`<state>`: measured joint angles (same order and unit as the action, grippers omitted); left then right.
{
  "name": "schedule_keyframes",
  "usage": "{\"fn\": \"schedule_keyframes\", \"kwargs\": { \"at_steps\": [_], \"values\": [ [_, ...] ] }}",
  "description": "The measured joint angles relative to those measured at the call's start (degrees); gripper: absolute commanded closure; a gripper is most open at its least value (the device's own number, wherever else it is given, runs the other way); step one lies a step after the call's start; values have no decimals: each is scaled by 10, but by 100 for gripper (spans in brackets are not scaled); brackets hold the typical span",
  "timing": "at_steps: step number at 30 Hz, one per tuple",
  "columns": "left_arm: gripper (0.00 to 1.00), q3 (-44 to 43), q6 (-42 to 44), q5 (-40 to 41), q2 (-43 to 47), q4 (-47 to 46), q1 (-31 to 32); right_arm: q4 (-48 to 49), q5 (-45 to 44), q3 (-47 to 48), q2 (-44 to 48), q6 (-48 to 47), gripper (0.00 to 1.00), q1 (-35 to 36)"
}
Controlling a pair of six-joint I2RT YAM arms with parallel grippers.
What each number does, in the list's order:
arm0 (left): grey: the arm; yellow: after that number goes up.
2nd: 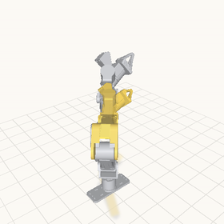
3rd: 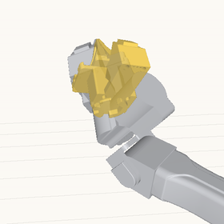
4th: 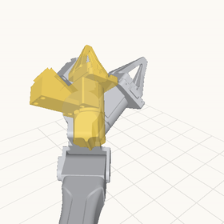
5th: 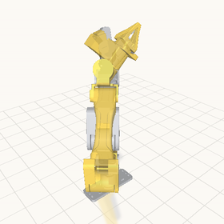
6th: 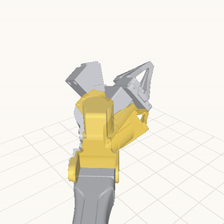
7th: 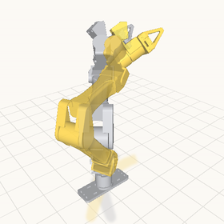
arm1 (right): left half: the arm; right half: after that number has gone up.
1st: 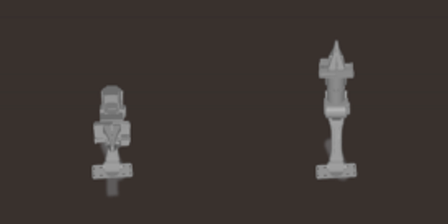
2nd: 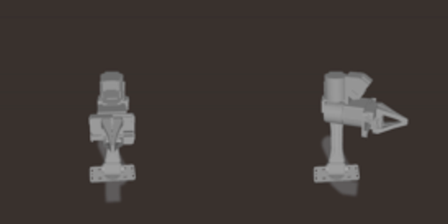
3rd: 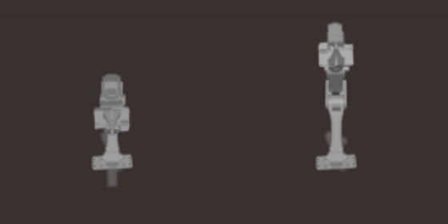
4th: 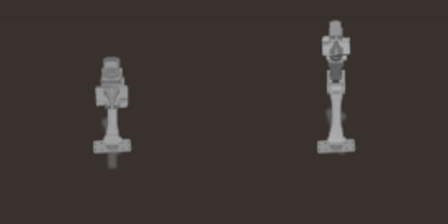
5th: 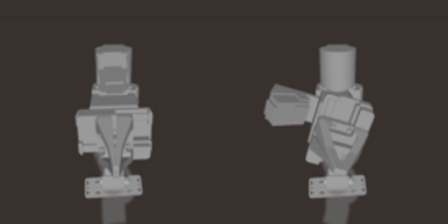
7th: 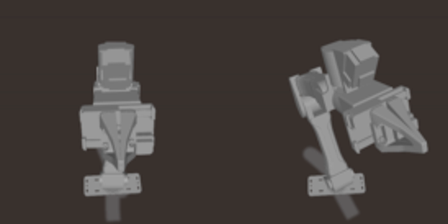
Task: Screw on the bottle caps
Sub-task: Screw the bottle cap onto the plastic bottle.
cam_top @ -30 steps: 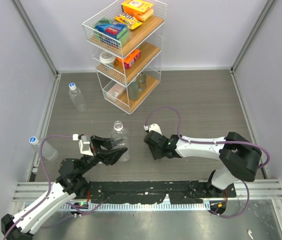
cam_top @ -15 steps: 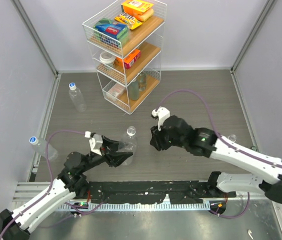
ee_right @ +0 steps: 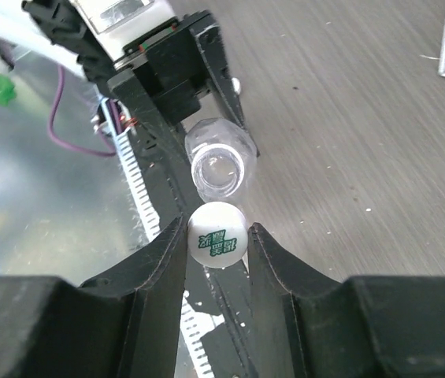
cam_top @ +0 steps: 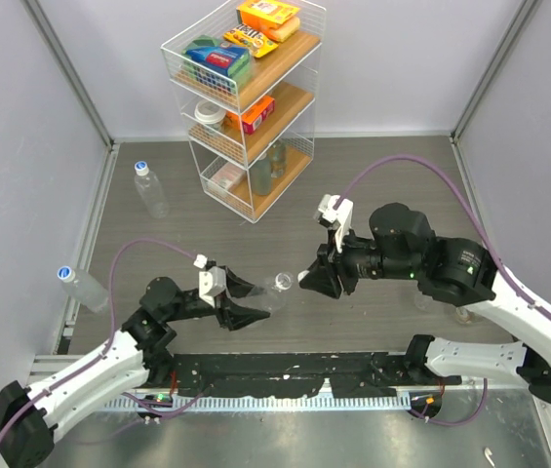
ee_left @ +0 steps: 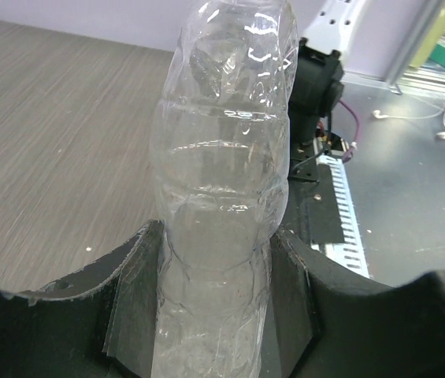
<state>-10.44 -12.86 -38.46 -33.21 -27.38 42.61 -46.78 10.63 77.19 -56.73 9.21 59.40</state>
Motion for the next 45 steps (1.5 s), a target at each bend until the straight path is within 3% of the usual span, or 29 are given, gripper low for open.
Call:
{"fn": "schedule_keyframes", "kwargs": {
  "at_steps": [9, 33, 45],
  "values": [
    [92, -38, 32, -66, -38, 20, 0, -24, 65, 13, -39, -34, 88, -1],
    [93, -75, 87, -86, -46, 105, 0, -33, 93, 30, -71, -51, 96, -2],
    [92, -79, -7, -94, -48, 84, -1, -21, 91, 30, -62, -94, 99, -3]
  ]
}}
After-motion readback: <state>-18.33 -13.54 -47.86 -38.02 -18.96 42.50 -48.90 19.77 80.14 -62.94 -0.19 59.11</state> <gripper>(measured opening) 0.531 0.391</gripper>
